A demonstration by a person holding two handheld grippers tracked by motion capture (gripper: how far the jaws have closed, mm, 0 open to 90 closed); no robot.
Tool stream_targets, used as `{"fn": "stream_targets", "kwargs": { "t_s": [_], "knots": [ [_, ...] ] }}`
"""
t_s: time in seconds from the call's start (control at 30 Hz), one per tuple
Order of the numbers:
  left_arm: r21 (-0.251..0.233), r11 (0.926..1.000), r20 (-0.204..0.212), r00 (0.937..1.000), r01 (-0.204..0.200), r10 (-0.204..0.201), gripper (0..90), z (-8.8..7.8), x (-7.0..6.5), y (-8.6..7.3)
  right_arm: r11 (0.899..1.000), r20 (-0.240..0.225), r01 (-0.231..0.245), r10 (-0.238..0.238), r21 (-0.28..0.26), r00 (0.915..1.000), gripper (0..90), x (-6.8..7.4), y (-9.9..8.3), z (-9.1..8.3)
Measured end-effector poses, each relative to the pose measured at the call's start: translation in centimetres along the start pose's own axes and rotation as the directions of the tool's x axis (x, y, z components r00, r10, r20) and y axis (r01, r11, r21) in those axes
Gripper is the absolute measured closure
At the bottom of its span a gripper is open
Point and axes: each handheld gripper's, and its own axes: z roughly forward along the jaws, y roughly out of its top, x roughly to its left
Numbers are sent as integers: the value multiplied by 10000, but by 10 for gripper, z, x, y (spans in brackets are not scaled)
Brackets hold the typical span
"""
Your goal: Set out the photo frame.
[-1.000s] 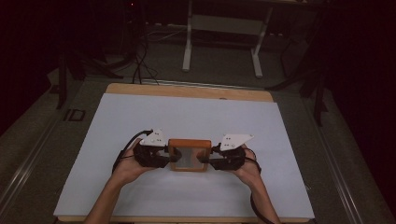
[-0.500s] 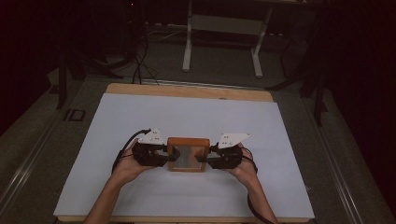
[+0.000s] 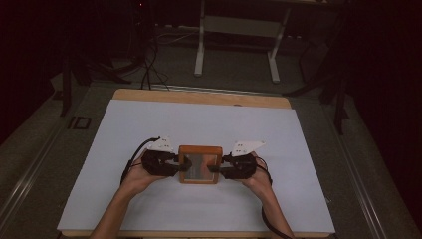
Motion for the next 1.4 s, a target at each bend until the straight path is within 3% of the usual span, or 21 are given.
{"fn": "stream_targets", "kwargs": {
  "t_s": [0.53,0.83,0.97,1.17,1.4],
  "knots": [
    [-607,9935,-251,9949,958,-975,585,8,9,-3,9948,257,-993,999,-228,9947,593,-10,-1,5],
    [-804,9889,-681,9891,1251,-1306,549,14,11,-3,9880,659,-1504,1525,-367,9861,555,-13,-1,11],
    [-944,9843,-686,9853,1494,-1561,546,16,13,-6,9826,882,-1806,1839,-445,9790,527,-14,-1,14],
    [-946,9834,-819,9832,1551,-1629,535,19,14,-6,9791,1127,-1999,2029,-379,9727,505,-15,-1,17],
    [-839,9845,-866,9832,1537,-1609,519,21,14,-6,9809,1228,-1935,1945,-198,9732,496,-14,-3,19]
  ]
}}
